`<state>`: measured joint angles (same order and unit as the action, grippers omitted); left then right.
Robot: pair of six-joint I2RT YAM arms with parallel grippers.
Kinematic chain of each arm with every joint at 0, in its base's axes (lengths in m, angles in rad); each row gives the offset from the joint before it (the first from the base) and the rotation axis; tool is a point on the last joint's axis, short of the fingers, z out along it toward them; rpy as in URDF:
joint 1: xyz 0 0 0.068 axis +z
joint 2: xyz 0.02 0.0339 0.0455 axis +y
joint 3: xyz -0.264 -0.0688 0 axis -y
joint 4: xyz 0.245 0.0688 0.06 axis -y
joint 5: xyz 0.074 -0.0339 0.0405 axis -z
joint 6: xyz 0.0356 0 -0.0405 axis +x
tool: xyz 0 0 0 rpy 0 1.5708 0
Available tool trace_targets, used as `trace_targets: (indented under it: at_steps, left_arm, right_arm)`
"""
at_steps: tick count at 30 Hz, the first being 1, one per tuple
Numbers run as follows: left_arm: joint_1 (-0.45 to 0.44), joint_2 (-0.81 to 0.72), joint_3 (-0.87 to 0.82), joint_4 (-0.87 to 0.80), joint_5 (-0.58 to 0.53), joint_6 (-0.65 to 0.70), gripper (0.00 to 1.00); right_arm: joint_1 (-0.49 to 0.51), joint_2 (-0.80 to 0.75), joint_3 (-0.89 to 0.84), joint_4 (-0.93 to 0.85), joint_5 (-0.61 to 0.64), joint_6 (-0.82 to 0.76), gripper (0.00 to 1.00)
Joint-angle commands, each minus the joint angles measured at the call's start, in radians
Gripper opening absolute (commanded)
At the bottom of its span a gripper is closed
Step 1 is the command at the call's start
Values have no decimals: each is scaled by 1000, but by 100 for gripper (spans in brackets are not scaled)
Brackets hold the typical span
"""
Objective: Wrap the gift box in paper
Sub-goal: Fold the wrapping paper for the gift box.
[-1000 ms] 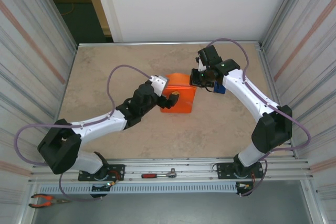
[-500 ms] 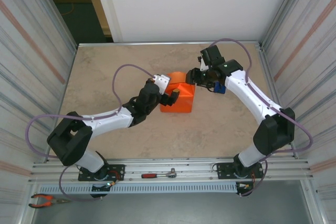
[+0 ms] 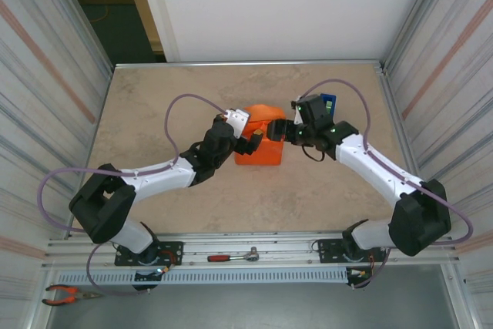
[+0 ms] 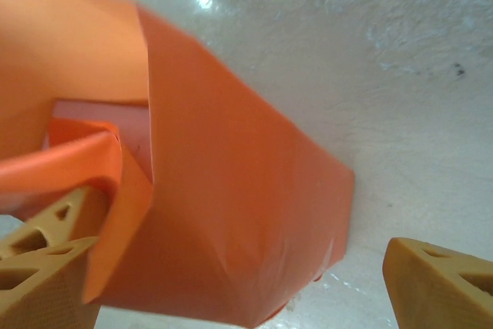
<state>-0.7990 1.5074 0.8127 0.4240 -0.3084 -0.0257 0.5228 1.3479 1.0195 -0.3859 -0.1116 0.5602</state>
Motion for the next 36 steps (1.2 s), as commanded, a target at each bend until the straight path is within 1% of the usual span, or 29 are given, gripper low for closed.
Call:
trace_targets:
  at_steps: [1,4,9,12,14,16,18,22,25,27,29,33,36]
  left_arm:
    - [1,7,6,-22,-33,26,99]
    - [1,6,1,-26,-36,28,99]
    - [1,5,-10,-24,-26,26,99]
    - [1,4,-12,-21,-24,28,99]
    - [4,-9,-13,-22,-27,29,99]
    - [18,-44,-11,-35,-21,5,99]
    - [54,-112,-17,-51,2,-53,99]
    - [155,-272,-69,-29,112,-189,99]
    - [190,-347,-84,-50,170,-208,99]
    - [188,-369,-85,-81,207,-191,99]
    - [170,-374,-97,-90,210,-184,99]
    - [96,-337,-118,-61,167,-158,99]
    - [56,-265,-104,-29,133,-146,99]
  right_arm:
    - [24,-26,-38,209,88,-37,89]
    - [32,-8,-67,280,149,-49,88]
    - [31,35,-108,356,182,-58,84]
    - [32,67,-121,371,164,-59,75]
    - [39,71,-138,374,166,-55,71]
    - [46,69,-155,374,174,-49,69]
    - [51,66,-170,373,177,-45,67]
    - [59,61,-185,369,182,-37,66]
    - [61,63,-189,366,184,-38,65]
    - [63,63,-192,366,185,-39,64]
    - [63,65,-195,367,184,-35,63]
    - [65,65,-201,367,184,-30,62]
    - [69,61,-203,363,188,-30,62]
